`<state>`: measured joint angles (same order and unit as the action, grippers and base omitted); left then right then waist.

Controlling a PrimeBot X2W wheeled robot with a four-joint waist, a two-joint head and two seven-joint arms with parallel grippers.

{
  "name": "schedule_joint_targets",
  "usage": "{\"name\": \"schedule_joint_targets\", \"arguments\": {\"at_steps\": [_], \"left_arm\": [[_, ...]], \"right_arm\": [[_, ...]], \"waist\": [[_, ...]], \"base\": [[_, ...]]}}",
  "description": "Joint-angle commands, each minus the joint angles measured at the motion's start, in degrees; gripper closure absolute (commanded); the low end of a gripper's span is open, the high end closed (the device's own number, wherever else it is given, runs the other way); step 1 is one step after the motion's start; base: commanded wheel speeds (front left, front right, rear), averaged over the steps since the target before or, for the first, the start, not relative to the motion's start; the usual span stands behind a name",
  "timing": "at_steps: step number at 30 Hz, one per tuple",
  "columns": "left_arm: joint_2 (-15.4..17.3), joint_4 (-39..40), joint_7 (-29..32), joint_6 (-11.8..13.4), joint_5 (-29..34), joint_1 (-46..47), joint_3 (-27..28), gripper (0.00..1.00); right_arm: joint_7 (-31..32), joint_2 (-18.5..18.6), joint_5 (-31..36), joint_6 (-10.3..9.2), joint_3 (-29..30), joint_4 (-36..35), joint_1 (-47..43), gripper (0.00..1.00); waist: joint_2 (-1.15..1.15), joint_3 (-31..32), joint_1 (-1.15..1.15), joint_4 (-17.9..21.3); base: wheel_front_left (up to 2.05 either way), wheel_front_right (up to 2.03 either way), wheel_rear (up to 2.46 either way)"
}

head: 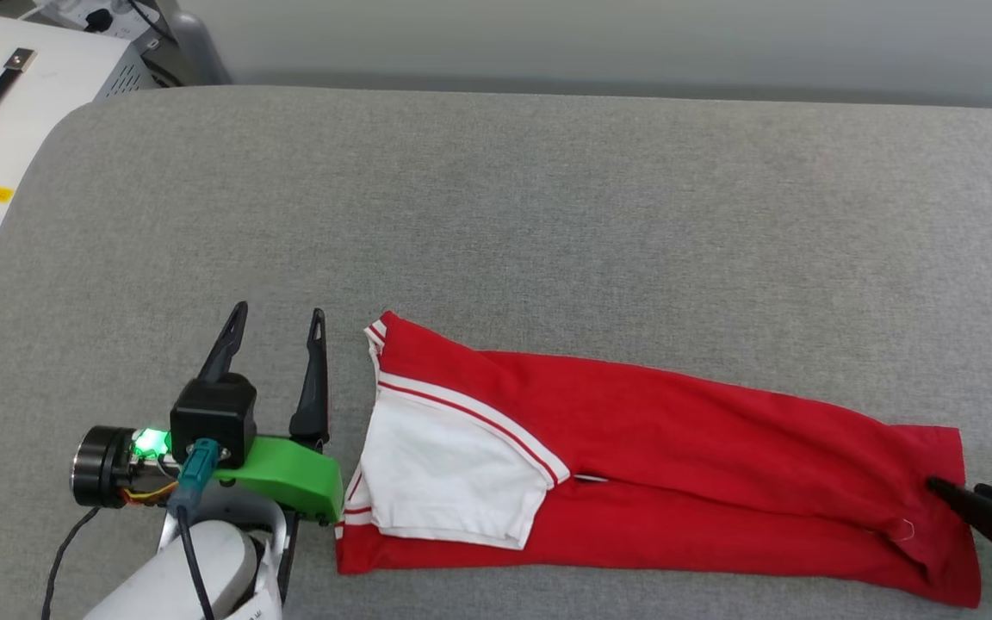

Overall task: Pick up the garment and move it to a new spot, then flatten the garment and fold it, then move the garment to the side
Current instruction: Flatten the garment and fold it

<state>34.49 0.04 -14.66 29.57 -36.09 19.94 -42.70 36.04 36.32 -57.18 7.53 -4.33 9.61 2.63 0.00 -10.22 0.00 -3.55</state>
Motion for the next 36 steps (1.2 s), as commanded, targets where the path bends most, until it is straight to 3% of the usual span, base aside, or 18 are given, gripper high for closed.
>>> {"name": "schedule_joint_targets", "arguments": {"at_steps": [1, 11, 12, 14, 28, 36], "left_arm": [[-1.1, 0.1, -0.3, 0.0, 2.0, -1.5, 1.6, 0.00], [-10.8, -0.4, -0.3, -3.8, 12.6, -7.8, 13.7, 0.00], [-11.7, -0.5, -0.3, -4.5, 13.7, -8.5, 14.7, 0.00], [-13.0, -0.9, -0.3, -5.7, 15.4, -9.6, 16.4, 0.00], [-18.8, -3.2, -0.3, -12.9, 23.3, -14.6, 24.6, 0.00], [-20.7, -3.7, -0.3, -15.5, 25.2, -16.8, 28.1, 0.00]], "right_arm": [[-0.1, -0.8, 0.6, -0.04, -0.9, 1.2, 1.5, 0.00], [-1.0, -4.1, 0.7, -0.04, -8.9, 7.1, 3.1, 0.00], [-1.3, -3.9, 0.6, -0.04, -9.4, 7.3, 3.3, 0.52], [-2.3, -3.5, 0.6, -0.04, -10.0, 7.7, 3.7, 1.00], [-6.5, 6.9, -0.2, -0.04, -4.2, 15.3, 6.2, 1.00], [-1.7, 8.2, -4.0, -0.04, -7.1, 4.4, 3.4, 1.00]], "waist": [[0.00, -1.1, 0.00, -1.2], [0.00, -2.4, 0.00, -2.9], [0.00, -2.4, 0.00, -2.9], [0.00, -2.0, 0.00, -2.5], [0.00, 1.1, 0.00, -1.1], [0.00, 3.2, 0.00, -0.8]], "base": [[0.00, 0.00, 0.00], [0.00, 0.00, 0.00], [0.00, 0.00, 0.00], [0.00, 0.00, 0.00], [0.00, 0.00, 0.00], [0.00, 0.00, 0.00]]}}
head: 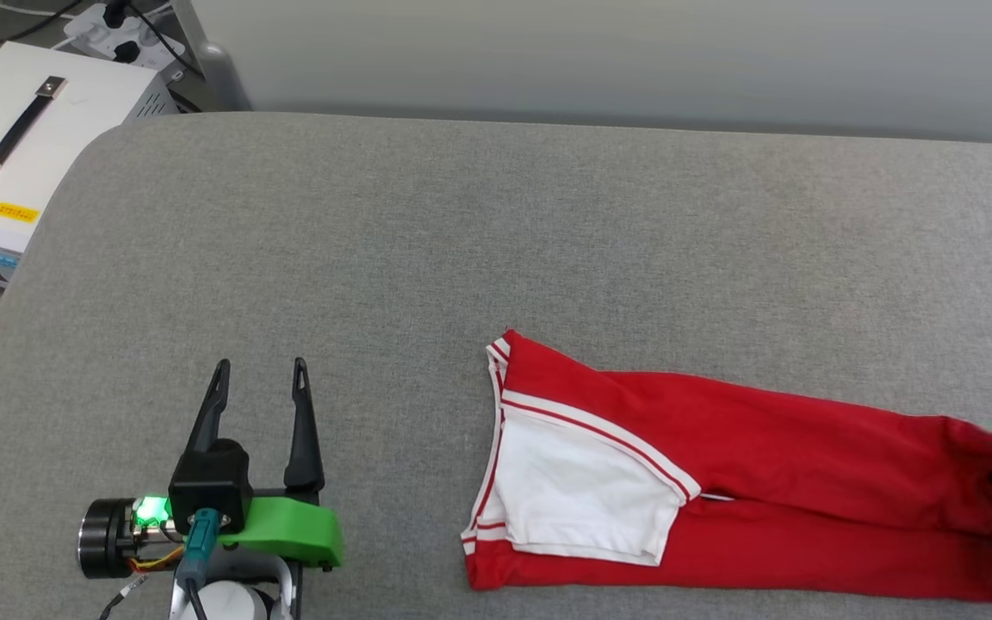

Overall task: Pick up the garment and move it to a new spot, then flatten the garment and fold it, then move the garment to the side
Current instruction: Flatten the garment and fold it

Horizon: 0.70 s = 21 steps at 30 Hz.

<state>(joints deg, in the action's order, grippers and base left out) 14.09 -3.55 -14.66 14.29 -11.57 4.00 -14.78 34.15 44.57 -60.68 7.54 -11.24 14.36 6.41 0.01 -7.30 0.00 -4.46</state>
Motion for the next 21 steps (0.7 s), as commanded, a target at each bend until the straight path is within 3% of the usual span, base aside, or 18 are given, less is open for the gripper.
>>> {"name": "schedule_joint_targets", "arguments": {"at_steps": [1, 6, 11, 18, 21], "left_arm": [[-0.5, -0.2, -0.3, -0.5, 1.0, -1.0, 0.5, 0.00], [-1.5, -0.3, -0.3, -1.9, 2.3, -1.2, 1.6, 0.00], [-2.9, -0.3, -0.3, -3.1, 3.5, -0.5, 2.3, 0.00], [-4.9, -0.9, -0.3, -4.8, 4.8, 1.9, 3.2, 0.00], [-5.9, -1.2, -0.3, -5.7, 5.6, 2.7, 4.1, 0.00]], "right_arm": [[1.0, -0.3, -1.1, -0.05, -0.7, -2.7, -0.6, 1.00], [4.7, -2.3, -1.1, -0.05, -3.3, -12.2, 0.0, 1.00], [7.8, -6.8, 1.9, -0.05, -7.7, -17.7, 5.0, 1.00], [9.8, -12.8, 7.5, -0.05, -17.4, -16.9, 15.5, 1.00], [9.4, -18.0, 10.2, -0.05, -25.6, -10.9, 23.4, 1.00]], "waist": [[-0.01, 0.4, 0.00, 0.1], [-0.01, 0.2, 0.00, -0.5], [-0.01, -1.0, 0.00, -1.5], [-0.01, -3.8, 0.00, -3.2], [-0.01, -5.5, 0.00, -3.4]], "base": [[0.00, 0.00, 0.00], [0.00, 0.00, 0.00], [0.00, 0.00, 0.00], [0.00, 0.00, 0.00], [0.00, 0.00, 0.00]]}}
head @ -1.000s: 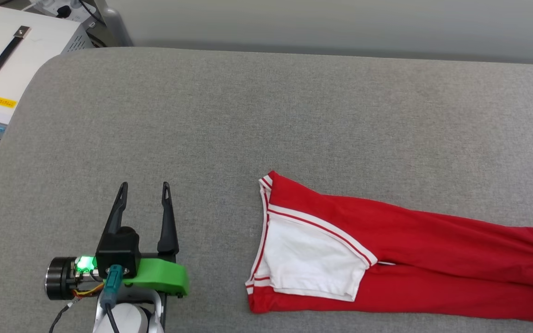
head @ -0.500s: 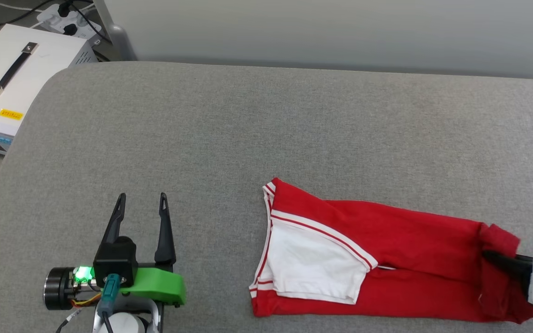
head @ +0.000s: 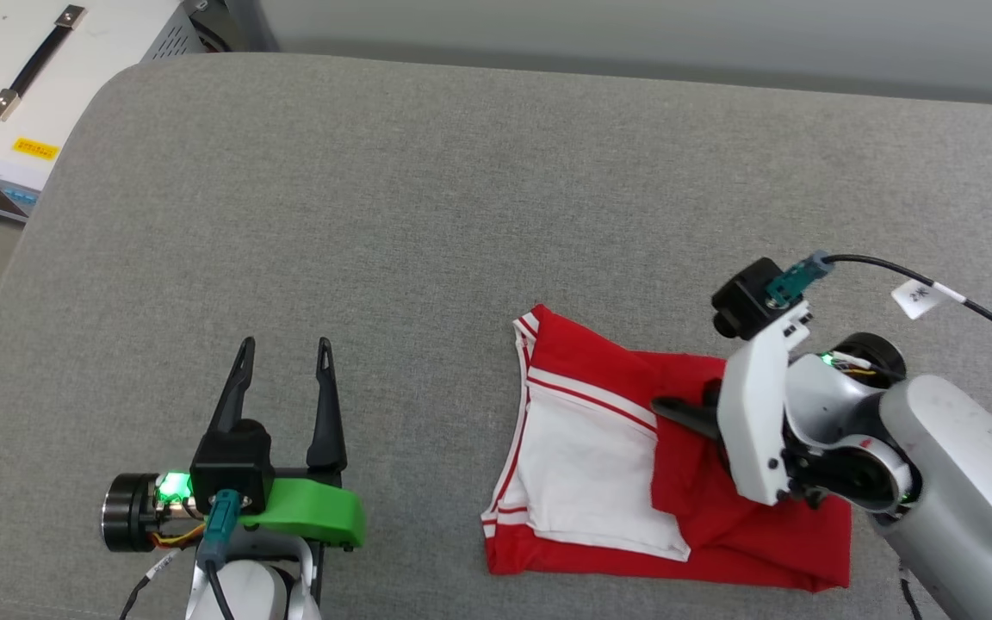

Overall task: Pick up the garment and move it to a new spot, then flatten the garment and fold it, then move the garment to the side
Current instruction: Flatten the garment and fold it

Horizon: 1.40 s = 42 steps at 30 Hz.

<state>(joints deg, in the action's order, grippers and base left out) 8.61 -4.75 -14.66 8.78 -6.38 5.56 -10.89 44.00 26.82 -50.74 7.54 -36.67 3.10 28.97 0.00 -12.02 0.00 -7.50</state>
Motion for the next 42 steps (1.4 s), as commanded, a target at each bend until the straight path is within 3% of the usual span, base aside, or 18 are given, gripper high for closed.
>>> {"name": "schedule_joint_targets", "arguments": {"at_steps": [1, 8, 14, 15, 16, 17, 23, 30, 36, 42], "left_arm": [[-0.5, 0.0, -0.3, -0.3, 0.6, 1.2, 0.3, 0.00], [-1.9, -0.4, -0.3, -1.4, 1.7, 2.3, 0.5, 0.00], [-2.7, -0.9, -0.3, -1.8, 2.3, 2.2, 1.1, 0.00], [-2.7, -1.0, -0.3, -1.9, 2.4, 2.0, 1.3, 0.00], [-2.8, -1.2, -0.3, -1.9, 2.5, 1.8, 1.4, 0.00], [-2.8, -1.4, -0.3, -2.0, 2.5, 1.6, 1.5, 0.00], [-2.6, -1.7, -0.3, -2.4, 3.0, 0.1, 2.4, 0.00], [-2.0, -1.1, -0.3, -2.7, 3.3, -1.8, 3.5, 0.00], [-1.7, -0.5, -0.3, -3.0, 3.3, -3.0, 4.3, 0.00], [-1.7, 0.4, -0.3, -3.1, 3.5, -4.7, 4.5, 0.00]], "right_arm": [[-1.2, -1.5, 0.5, -0.05, -1.1, 1.8, 2.1, 1.00], [-6.2, -7.6, 2.2, -0.05, -8.8, 14.2, 7.7, 1.00], [-10.8, -8.4, 2.8, -0.05, -14.0, 21.3, 8.5, 1.00], [-12.3, -8.3, 2.4, -0.05, -14.4, 21.5, 8.6, 0.93], [-13.7, -8.2, 2.1, -0.05, -14.7, 21.4, 8.7, 0.68], [-15.7, -7.8, 1.9, -0.05, -14.9, 20.9, 8.9, 0.00], [-27.6, -3.0, 2.5, -0.05, -13.2, 14.5, 8.6, 0.00], [-44.6, 0.7, 12.5, -0.05, -1.6, 12.5, 4.2, 0.00], [-54.7, -2.3, 22.2, -0.05, 12.3, 12.1, -3.7, 0.00], [-58.1, -7.9, 29.2, -0.05, 24.4, 7.9, -13.1, 0.00]], "waist": [[0.00, -1.0, 0.00, -0.3], [0.00, -2.6, 0.00, -1.0], [0.00, -2.7, 0.00, -0.7], [0.00, -2.4, 0.00, -0.5], [0.00, -2.0, 0.00, -0.4], [0.00, -1.6, 0.00, -0.2], [0.00, 1.9, 0.00, 1.7], [0.00, 5.3, 0.00, 4.5], [0.00, 7.1, 0.00, 6.4], [0.00, 8.3, 0.00, 7.7]], "base": [[0.00, 0.00, 0.00], [0.00, 0.00, 0.00], [0.00, 0.00, 0.00], [0.00, 0.00, 0.00], [0.00, 0.00, 0.00], [0.00, 0.00, 0.00], [0.00, 0.00, 0.00], [0.00, 0.00, 0.00], [0.00, 0.00, 0.00], [0.00, 0.00, 0.00]]}}
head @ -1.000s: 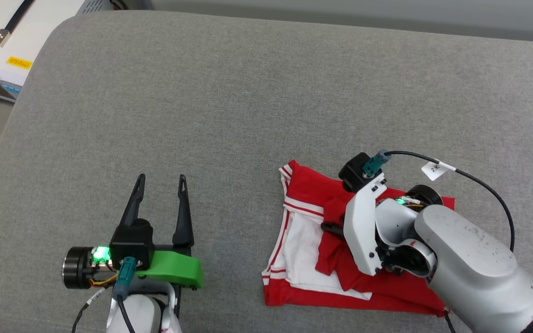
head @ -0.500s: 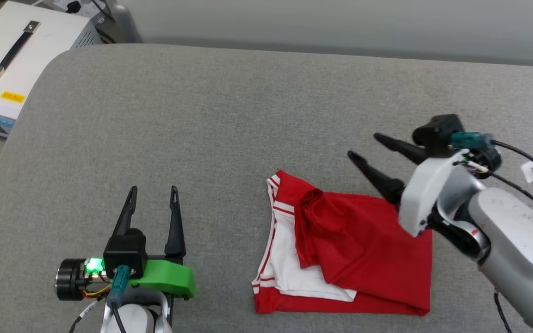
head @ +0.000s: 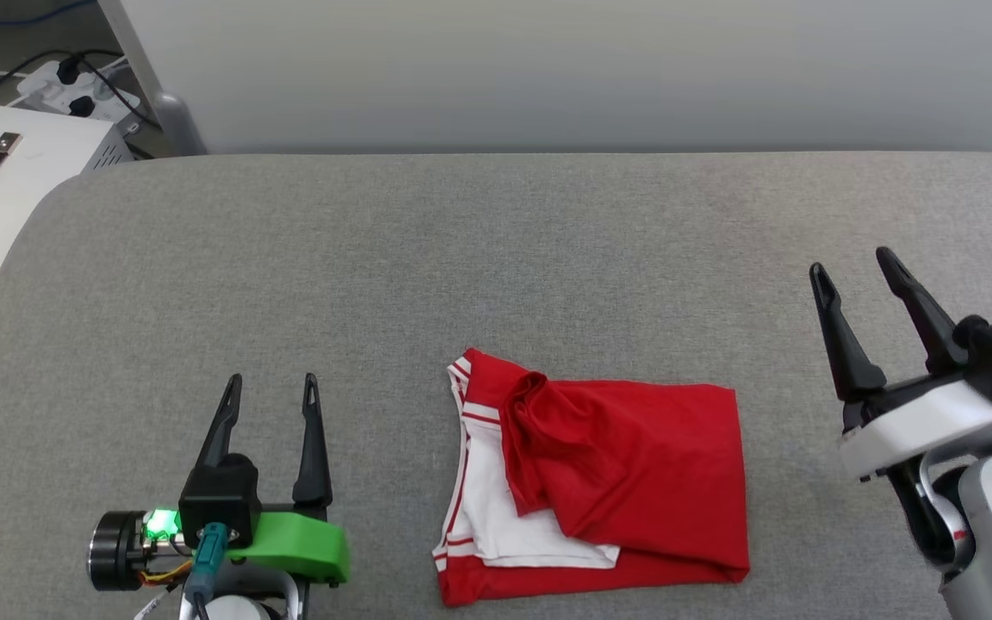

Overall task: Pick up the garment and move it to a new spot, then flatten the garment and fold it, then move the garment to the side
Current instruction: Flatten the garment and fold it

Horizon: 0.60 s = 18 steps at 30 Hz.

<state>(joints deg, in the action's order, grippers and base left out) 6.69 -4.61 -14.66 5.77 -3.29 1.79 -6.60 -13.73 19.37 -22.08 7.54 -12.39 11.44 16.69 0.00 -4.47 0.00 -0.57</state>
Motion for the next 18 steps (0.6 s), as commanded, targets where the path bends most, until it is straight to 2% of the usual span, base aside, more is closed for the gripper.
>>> {"name": "schedule_joint_targets", "arguments": {"at_steps": [1, 5, 12, 18], "left_arm": [[0.2, 0.4, -0.3, -0.1, 0.4, -1.4, 0.3, 0.00], [0.2, 1.1, -0.3, -0.2, 0.3, -2.8, 0.5, 0.00], [0.1, 1.4, -0.3, -0.6, 0.2, -4.6, 0.4, 0.00], [0.0, 1.2, -0.3, -0.7, 0.2, -4.6, 0.6, 0.00]], "right_arm": [[-0.6, -1.5, 1.6, -0.05, 1.5, -1.5, -2.5, 0.00], [-1.0, -5.2, 4.1, -0.05, 5.9, -5.4, -8.6, 0.00], [-1.0, -9.9, 6.0, -0.05, 9.9, -8.4, -16.9, 0.00], [-1.1, -11.2, 7.1, -0.05, 10.6, -9.0, -19.3, 0.00]], "waist": [[0.00, 1.0, 0.00, 1.0], [0.00, 1.7, 0.00, 1.4], [0.00, 2.3, 0.00, 1.2], [0.00, 2.2, 0.00, 0.7]], "base": [[0.00, 0.00, 0.00], [0.00, 0.00, 0.00], [0.00, 0.00, 0.00], [0.00, 0.00, 0.00]]}}
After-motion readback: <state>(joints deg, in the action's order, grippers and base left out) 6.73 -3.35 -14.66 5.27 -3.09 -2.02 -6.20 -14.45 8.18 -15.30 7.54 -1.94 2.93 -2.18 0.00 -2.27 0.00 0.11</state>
